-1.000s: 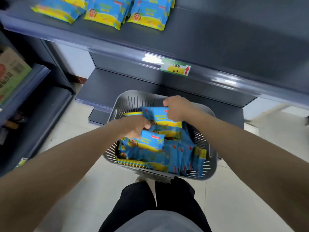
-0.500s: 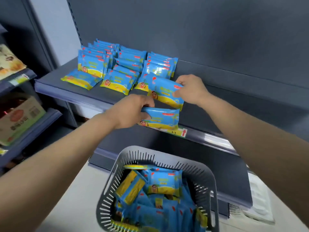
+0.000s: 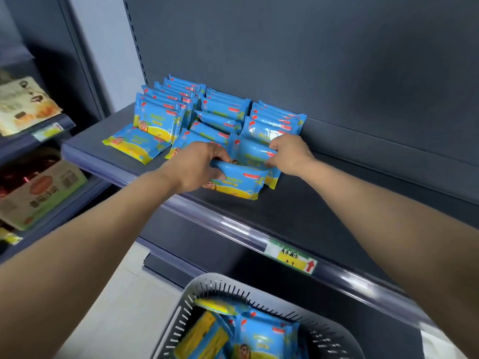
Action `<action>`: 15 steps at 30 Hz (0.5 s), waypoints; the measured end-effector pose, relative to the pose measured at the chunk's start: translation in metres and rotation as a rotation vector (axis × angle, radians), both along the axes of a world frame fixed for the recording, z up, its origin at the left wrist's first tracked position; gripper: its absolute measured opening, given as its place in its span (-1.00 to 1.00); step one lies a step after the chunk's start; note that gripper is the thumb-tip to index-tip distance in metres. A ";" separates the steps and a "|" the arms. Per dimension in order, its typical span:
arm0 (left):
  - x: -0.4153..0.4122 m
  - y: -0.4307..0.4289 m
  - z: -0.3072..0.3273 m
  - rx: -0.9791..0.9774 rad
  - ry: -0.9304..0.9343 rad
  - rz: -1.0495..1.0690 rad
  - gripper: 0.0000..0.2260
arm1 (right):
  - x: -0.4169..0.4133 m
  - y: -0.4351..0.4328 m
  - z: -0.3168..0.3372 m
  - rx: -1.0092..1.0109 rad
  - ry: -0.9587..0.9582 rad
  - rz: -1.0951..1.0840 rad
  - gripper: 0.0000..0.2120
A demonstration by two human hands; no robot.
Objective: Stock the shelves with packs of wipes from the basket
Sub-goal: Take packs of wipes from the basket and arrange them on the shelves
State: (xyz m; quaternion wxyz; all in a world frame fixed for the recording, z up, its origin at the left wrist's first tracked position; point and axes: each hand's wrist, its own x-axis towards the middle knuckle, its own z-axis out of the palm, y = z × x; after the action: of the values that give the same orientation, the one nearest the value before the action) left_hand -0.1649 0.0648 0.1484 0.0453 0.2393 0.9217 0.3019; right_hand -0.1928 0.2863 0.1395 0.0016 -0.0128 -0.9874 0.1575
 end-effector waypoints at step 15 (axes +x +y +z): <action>-0.075 0.046 -0.014 -0.245 0.145 -0.047 -0.69 | -0.026 0.028 -0.010 -0.226 0.167 0.020 -0.77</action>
State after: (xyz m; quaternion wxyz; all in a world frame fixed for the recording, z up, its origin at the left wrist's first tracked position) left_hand -0.2397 0.1106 0.1339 0.0145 0.2745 0.9467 0.1681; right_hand -0.2186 0.3143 0.1295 0.0806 0.0099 -0.9599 0.2681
